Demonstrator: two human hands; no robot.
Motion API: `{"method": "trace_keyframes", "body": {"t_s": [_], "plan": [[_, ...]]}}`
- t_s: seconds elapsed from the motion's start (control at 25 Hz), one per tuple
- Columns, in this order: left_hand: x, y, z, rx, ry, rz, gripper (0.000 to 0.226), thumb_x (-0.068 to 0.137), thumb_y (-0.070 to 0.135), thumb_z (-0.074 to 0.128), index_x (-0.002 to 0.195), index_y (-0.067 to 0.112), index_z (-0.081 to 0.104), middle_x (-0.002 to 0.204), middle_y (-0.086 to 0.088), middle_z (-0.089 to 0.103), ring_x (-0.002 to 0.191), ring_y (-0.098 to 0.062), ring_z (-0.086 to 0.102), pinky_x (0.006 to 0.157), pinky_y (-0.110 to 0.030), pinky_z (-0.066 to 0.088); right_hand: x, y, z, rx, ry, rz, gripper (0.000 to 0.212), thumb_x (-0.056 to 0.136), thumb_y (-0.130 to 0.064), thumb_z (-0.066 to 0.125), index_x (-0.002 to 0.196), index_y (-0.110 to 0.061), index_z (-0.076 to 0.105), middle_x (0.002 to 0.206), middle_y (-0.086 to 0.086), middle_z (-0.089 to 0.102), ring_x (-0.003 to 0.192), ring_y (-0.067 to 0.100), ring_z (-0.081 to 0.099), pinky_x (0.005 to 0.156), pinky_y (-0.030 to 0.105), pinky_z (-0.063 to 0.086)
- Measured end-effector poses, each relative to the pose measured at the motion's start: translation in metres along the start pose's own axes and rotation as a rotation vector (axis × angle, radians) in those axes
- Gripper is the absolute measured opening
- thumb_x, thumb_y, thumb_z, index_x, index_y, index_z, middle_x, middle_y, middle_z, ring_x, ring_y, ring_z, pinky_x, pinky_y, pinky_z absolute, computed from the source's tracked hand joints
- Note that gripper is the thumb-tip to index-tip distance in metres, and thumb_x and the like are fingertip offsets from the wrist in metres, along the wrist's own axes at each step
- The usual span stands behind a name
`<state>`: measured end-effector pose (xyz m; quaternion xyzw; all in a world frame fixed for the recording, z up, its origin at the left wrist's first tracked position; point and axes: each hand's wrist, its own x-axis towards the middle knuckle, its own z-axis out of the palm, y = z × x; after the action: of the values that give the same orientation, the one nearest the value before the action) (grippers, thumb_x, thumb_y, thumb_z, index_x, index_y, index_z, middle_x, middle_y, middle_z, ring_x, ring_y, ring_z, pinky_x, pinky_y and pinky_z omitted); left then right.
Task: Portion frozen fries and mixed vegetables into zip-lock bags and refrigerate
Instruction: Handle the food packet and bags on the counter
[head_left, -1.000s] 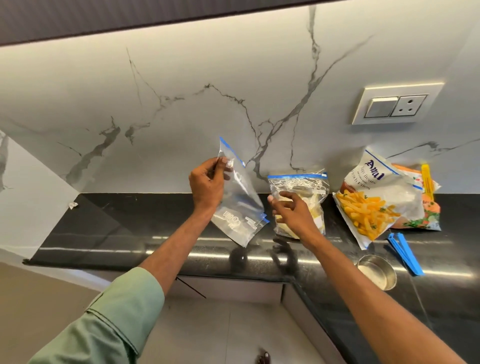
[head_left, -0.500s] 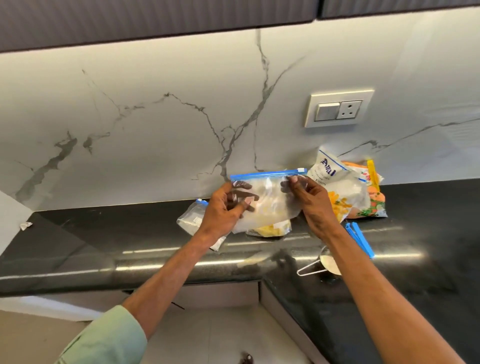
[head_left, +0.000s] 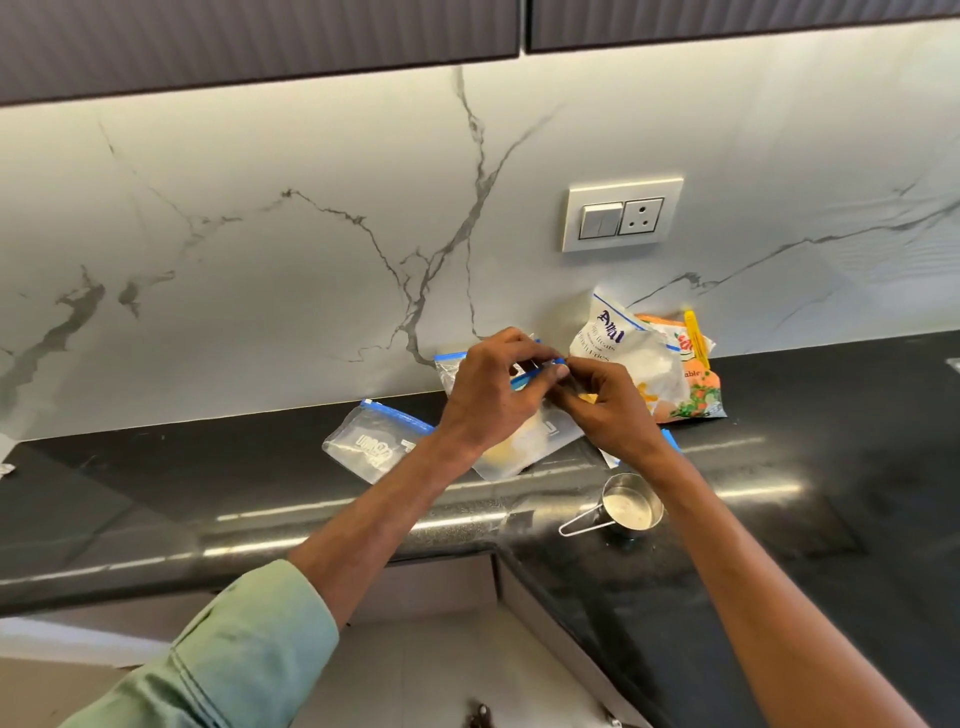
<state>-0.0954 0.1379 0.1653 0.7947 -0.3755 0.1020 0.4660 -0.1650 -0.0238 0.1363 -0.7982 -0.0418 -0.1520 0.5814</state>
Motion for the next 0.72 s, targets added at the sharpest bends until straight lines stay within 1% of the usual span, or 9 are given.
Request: {"method": "trace_keyframes", "body": {"t_s": [0.12, 0.2, 0.28, 0.32, 0.4, 0.48, 0.6, 0.68, 0.72], "plan": [[-0.002, -0.003, 0.002, 0.018, 0.021, 0.024, 0.016, 0.084, 0.023, 0.084, 0.099, 0.017, 0.081, 0.089, 0.005, 0.075, 0.077, -0.003, 0.067, 0.073, -0.031, 0.057, -0.009, -0.006, -0.012, -0.006, 0.022, 0.017, 0.021, 0.095, -0.013, 0.076, 0.116, -0.016, 0.075, 0.108, -0.001, 0.079, 0.106, 0.016, 0.074, 0.095, 0.027, 0.057], [-0.001, 0.000, 0.000, 0.032, 0.043, 0.025, 0.023, 0.082, 0.026, 0.087, 0.102, 0.016, 0.080, 0.087, 0.008, 0.076, 0.076, 0.000, 0.067, 0.075, -0.026, 0.057, -0.013, -0.010, -0.020, 0.059, 0.085, 0.031, 0.023, 0.092, -0.010, 0.078, 0.115, -0.011, 0.075, 0.108, 0.001, 0.080, 0.106, 0.016, 0.075, 0.095, 0.025, 0.057], [0.000, 0.004, -0.002, 0.035, 0.038, 0.017, 0.033, 0.080, 0.032, 0.088, 0.107, 0.016, 0.075, 0.085, 0.010, 0.076, 0.077, 0.000, 0.069, 0.076, -0.018, 0.055, -0.015, -0.013, -0.024, 0.069, 0.122, 0.028, 0.019, 0.095, -0.009, 0.075, 0.113, -0.004, 0.076, 0.106, 0.003, 0.080, 0.104, 0.016, 0.075, 0.094, 0.024, 0.057], [0.000, 0.007, -0.003, 0.047, 0.021, 0.031, 0.036, 0.080, 0.033, 0.088, 0.108, 0.016, 0.074, 0.085, 0.010, 0.076, 0.078, 0.000, 0.070, 0.077, -0.017, 0.055, -0.015, -0.014, -0.025, 0.062, 0.127, 0.022, 0.017, 0.096, -0.009, 0.073, 0.112, -0.002, 0.077, 0.104, 0.004, 0.080, 0.101, 0.016, 0.075, 0.093, 0.025, 0.057], [0.000, 0.011, -0.003, 0.103, -0.007, 0.097, 0.032, 0.081, 0.034, 0.086, 0.106, 0.016, 0.074, 0.086, 0.009, 0.077, 0.079, -0.001, 0.070, 0.078, -0.024, 0.057, -0.015, -0.016, -0.025, 0.040, 0.146, 0.016, 0.012, 0.097, -0.009, 0.072, 0.105, -0.002, 0.078, 0.097, 0.005, 0.079, 0.094, 0.013, 0.074, 0.088, 0.026, 0.058], [-0.002, 0.013, -0.001, 0.105, -0.003, 0.149, 0.023, 0.084, 0.031, 0.085, 0.100, 0.016, 0.077, 0.086, 0.007, 0.077, 0.077, -0.001, 0.068, 0.075, -0.028, 0.057, -0.014, -0.015, -0.026, -0.046, 0.170, 0.005, 0.005, 0.097, -0.010, 0.073, 0.098, -0.007, 0.077, 0.091, -0.001, 0.078, 0.088, 0.012, 0.073, 0.083, 0.029, 0.058], [-0.004, 0.017, 0.004, 0.008, 0.034, 0.072, 0.014, 0.084, 0.025, 0.084, 0.092, 0.016, 0.079, 0.082, 0.007, 0.076, 0.073, 0.000, 0.065, 0.071, -0.022, 0.054, -0.017, -0.013, -0.021, -0.207, 0.233, -0.038, 0.005, 0.100, -0.013, 0.070, 0.095, -0.012, 0.071, 0.087, -0.007, 0.073, 0.085, 0.015, 0.070, 0.080, 0.036, 0.058], [-0.003, 0.021, 0.007, -0.063, 0.027, -0.007, 0.011, 0.083, 0.023, 0.084, 0.089, 0.014, 0.079, 0.080, 0.008, 0.074, 0.073, -0.004, 0.067, 0.071, -0.021, 0.054, -0.018, -0.014, -0.014, -0.260, 0.282, -0.066, 0.007, 0.101, -0.012, 0.066, 0.095, -0.012, 0.067, 0.086, -0.003, 0.071, 0.083, 0.020, 0.068, 0.075, 0.035, 0.056], [-0.003, 0.021, 0.008, -0.083, 0.024, -0.033, 0.010, 0.083, 0.021, 0.084, 0.087, 0.014, 0.078, 0.079, 0.009, 0.074, 0.073, -0.006, 0.067, 0.070, -0.021, 0.055, -0.018, -0.015, -0.013, -0.269, 0.319, -0.073, 0.008, 0.102, -0.009, 0.064, 0.095, -0.012, 0.064, 0.086, -0.001, 0.070, 0.082, 0.020, 0.067, 0.072, 0.032, 0.054]]}}
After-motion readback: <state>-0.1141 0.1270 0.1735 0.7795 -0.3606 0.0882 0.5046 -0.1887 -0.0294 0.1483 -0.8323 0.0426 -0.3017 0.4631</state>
